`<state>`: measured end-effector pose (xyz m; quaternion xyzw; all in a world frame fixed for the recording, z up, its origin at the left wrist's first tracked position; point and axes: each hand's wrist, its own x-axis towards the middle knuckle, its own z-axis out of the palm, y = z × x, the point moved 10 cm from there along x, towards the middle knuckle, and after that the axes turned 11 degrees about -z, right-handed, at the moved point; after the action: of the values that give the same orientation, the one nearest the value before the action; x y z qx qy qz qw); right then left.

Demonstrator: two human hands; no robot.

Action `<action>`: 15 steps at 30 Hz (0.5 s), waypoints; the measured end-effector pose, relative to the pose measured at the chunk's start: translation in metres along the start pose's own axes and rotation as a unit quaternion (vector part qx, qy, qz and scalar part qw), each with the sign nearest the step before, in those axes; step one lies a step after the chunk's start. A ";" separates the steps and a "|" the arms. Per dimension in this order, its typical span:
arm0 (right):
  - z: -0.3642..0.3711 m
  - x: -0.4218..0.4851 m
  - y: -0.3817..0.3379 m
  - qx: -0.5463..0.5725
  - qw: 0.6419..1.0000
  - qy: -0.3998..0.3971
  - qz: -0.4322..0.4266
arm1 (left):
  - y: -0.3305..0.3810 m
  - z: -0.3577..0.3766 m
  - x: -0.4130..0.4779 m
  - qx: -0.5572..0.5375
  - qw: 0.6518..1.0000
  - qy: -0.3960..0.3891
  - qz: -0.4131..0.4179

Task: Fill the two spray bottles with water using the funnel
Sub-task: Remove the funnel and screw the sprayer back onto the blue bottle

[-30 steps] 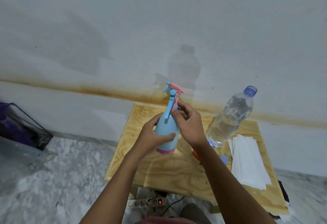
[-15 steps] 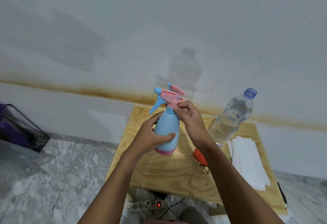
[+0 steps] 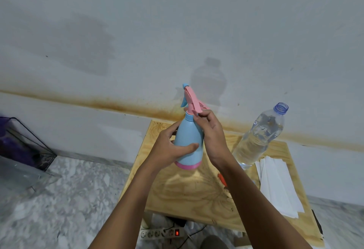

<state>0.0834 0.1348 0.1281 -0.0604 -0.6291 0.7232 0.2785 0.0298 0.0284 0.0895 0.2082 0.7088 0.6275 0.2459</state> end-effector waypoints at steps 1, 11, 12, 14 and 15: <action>0.000 0.001 -0.002 0.001 1.000 0.002 -0.007 | 0.001 -0.001 0.000 -0.001 1.000 0.001 0.000; 0.002 0.009 -0.016 -0.078 0.996 0.032 -0.037 | 0.019 0.001 0.005 -0.013 1.000 -0.010 0.012; 0.003 0.010 -0.016 -0.066 0.997 0.028 -0.032 | 0.020 -0.001 0.006 -0.008 1.000 -0.007 0.012; 0.002 0.011 -0.013 -0.006 0.999 0.034 -0.004 | 0.021 -0.004 0.007 0.000 1.000 -0.001 0.011; 0.000 0.012 -0.013 0.016 0.999 0.038 0.004 | 0.022 -0.004 0.008 0.002 1.000 0.000 0.011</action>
<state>0.0774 0.1408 0.1431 -0.0864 -0.6064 0.7313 0.3000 0.0204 0.0325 0.1110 0.2165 0.7077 0.6287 0.2389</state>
